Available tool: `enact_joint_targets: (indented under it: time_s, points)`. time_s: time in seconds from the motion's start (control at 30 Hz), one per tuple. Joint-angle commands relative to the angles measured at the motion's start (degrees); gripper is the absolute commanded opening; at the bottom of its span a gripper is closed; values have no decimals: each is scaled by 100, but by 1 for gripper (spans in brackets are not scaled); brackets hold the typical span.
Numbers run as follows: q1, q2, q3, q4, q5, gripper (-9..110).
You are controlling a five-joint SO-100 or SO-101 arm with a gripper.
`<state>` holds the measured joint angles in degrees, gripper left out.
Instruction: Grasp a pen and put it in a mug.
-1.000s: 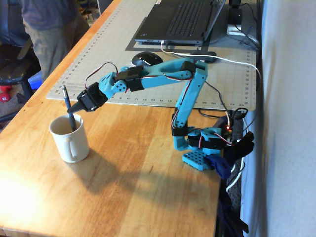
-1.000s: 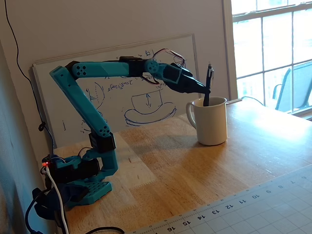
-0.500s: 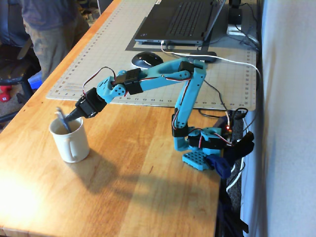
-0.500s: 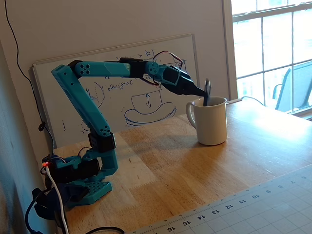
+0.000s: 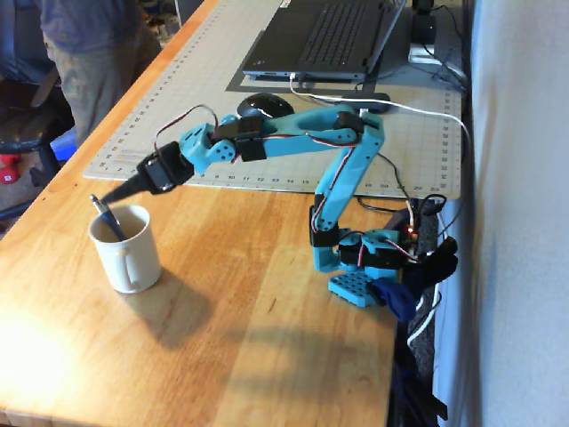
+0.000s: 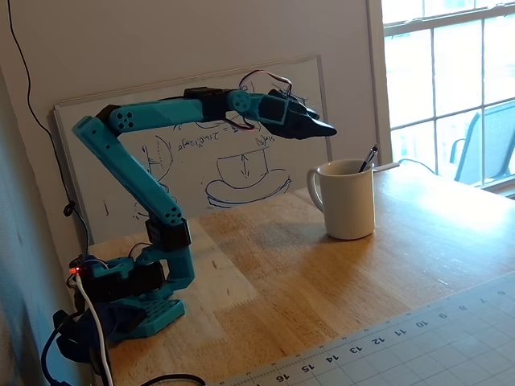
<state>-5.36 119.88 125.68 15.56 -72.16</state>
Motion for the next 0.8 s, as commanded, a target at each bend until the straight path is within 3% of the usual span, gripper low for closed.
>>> enact_joint_targets:
  time_s: [0.0, 0.2, 0.4, 0.77]
  points:
    - [105, 694, -237, -123, 1415, 24]
    - [114, 1538, 396, -123, 3762, 24]
    - [132, 2522, 1134, -123, 5423, 24]
    - [659, 4623, 2892, -105, 5985, 24]
